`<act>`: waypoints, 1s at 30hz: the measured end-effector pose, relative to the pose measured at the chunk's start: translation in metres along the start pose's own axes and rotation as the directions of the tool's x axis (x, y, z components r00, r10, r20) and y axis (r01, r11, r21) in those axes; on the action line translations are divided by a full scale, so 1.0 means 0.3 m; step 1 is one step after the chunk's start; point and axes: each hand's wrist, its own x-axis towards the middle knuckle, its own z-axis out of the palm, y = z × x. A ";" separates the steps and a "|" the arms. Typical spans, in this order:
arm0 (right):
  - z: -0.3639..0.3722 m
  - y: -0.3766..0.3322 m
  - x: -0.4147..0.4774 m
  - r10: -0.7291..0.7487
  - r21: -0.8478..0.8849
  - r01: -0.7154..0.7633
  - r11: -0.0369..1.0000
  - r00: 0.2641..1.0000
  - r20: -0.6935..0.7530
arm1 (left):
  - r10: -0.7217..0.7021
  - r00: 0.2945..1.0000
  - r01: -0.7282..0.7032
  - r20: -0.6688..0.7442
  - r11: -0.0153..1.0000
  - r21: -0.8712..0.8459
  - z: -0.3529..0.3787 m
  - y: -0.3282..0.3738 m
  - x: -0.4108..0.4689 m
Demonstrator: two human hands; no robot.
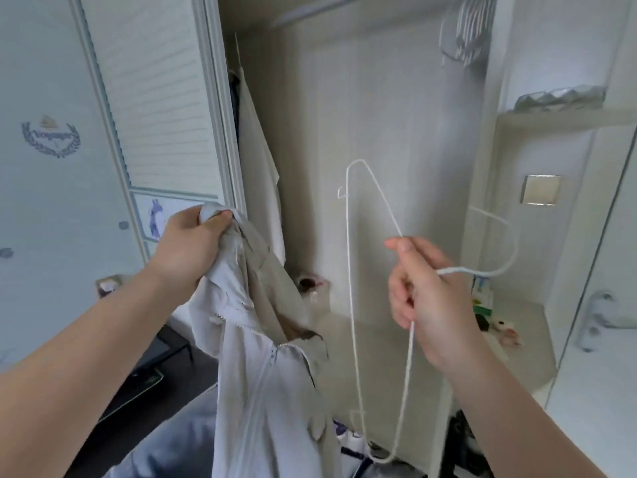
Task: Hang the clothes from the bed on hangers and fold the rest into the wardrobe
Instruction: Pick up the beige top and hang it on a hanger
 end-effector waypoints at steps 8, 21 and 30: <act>-0.118 0.150 -0.327 0.224 -0.162 -0.201 0.966 0.965 0.137 | -0.291 0.957 0.290 0.004 0.956 0.052 -0.087 -0.385 -0.301; -0.228 0.279 -0.795 0.613 -0.624 -0.345 0.701 0.738 0.282 | -0.461 0.813 0.298 0.357 0.854 0.426 0.004 -0.590 -0.731; -0.133 0.358 -0.824 0.621 -0.576 -0.382 0.723 0.725 0.299 | -0.394 0.695 0.254 0.601 0.917 0.307 0.117 -0.441 -0.873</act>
